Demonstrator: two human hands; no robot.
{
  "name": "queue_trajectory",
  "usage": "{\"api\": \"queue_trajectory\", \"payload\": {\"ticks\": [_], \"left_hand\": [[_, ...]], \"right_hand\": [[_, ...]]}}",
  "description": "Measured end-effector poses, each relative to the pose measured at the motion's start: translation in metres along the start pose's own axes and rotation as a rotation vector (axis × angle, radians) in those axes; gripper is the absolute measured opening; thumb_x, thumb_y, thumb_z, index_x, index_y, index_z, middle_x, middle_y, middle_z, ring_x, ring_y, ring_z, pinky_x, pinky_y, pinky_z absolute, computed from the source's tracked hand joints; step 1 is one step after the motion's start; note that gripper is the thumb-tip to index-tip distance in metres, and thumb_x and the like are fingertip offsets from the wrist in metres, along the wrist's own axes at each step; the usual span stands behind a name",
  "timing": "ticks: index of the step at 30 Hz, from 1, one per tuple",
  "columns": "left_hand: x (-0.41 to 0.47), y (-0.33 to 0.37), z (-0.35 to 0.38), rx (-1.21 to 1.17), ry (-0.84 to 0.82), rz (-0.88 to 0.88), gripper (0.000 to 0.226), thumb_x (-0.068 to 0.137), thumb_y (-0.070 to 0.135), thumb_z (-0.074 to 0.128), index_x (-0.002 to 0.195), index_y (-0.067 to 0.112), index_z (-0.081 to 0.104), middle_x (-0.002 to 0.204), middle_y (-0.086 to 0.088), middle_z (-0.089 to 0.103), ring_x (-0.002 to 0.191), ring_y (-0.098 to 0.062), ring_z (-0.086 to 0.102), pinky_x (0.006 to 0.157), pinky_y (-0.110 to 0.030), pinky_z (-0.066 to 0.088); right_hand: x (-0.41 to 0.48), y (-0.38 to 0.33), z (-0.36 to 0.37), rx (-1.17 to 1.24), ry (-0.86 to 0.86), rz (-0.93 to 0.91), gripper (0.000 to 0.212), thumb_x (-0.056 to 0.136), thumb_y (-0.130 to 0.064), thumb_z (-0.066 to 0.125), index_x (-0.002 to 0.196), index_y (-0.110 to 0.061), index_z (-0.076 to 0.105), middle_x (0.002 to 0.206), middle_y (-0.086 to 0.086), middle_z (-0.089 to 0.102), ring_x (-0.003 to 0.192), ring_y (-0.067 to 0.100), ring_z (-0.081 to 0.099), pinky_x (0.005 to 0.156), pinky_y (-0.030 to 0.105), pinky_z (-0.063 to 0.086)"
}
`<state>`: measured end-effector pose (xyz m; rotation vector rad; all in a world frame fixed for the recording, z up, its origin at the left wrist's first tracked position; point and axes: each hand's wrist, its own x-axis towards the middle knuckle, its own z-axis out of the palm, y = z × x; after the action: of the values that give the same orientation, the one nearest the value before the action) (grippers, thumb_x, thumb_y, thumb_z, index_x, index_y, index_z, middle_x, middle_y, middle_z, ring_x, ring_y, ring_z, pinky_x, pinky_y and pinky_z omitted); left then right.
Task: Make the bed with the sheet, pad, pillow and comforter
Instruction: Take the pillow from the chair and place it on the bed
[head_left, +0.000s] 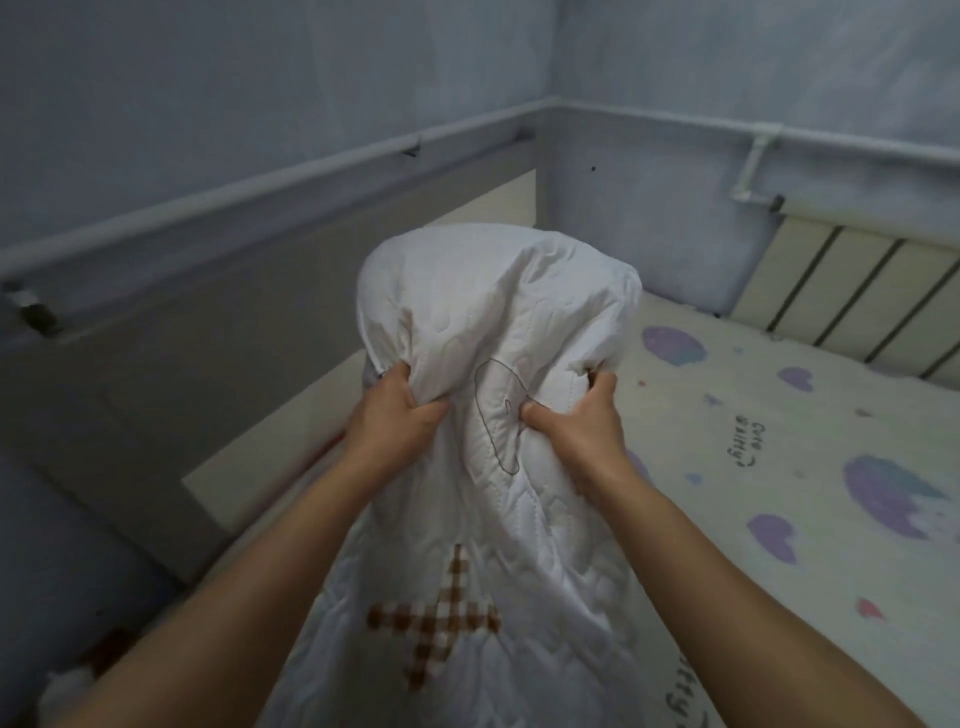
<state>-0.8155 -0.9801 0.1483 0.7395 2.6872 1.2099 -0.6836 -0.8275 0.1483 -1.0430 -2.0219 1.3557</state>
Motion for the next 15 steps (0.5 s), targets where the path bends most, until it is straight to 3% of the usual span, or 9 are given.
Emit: {"api": "queue_trajectory", "payload": {"ticks": [3, 7, 15], "left_hand": [[0.066, -0.011, 0.008, 0.014, -0.090, 0.042, 0.067, 0.060, 0.051, 0.049, 0.120, 0.020, 0.054, 0.133, -0.013, 0.053, 0.106, -0.034, 0.060, 0.088, -0.038, 0.050], [0.150, -0.031, 0.012, 0.022, -0.207, 0.072, 0.066, 0.060, 0.052, 0.049, 0.115, 0.016, 0.054, 0.116, -0.015, 0.062, 0.104, -0.036, 0.060, 0.086, -0.041, 0.050], [0.283, -0.058, 0.051, 0.146, -0.378, 0.122, 0.067, 0.061, 0.054, 0.047, 0.115, 0.014, 0.050, 0.116, -0.014, 0.060, 0.102, -0.035, 0.060, 0.082, -0.040, 0.049]], "right_hand": [[0.040, -0.005, 0.029, -0.018, 0.085, 0.066, 0.075, 0.073, -0.031, 0.077, 0.131, -0.017, 0.031, 0.127, 0.008, 0.055, 0.113, 0.030, 0.056, 0.092, 0.036, 0.043], [0.096, -0.008, 0.075, -0.040, 0.165, 0.156, 0.078, 0.074, -0.031, 0.077, 0.134, -0.017, 0.029, 0.133, 0.009, 0.052, 0.116, 0.031, 0.054, 0.091, 0.033, 0.040], [0.189, 0.015, 0.132, -0.052, 0.256, 0.270, 0.082, 0.075, -0.032, 0.078, 0.137, -0.016, 0.028, 0.135, 0.009, 0.051, 0.119, 0.031, 0.053, 0.094, 0.034, 0.041]]}}
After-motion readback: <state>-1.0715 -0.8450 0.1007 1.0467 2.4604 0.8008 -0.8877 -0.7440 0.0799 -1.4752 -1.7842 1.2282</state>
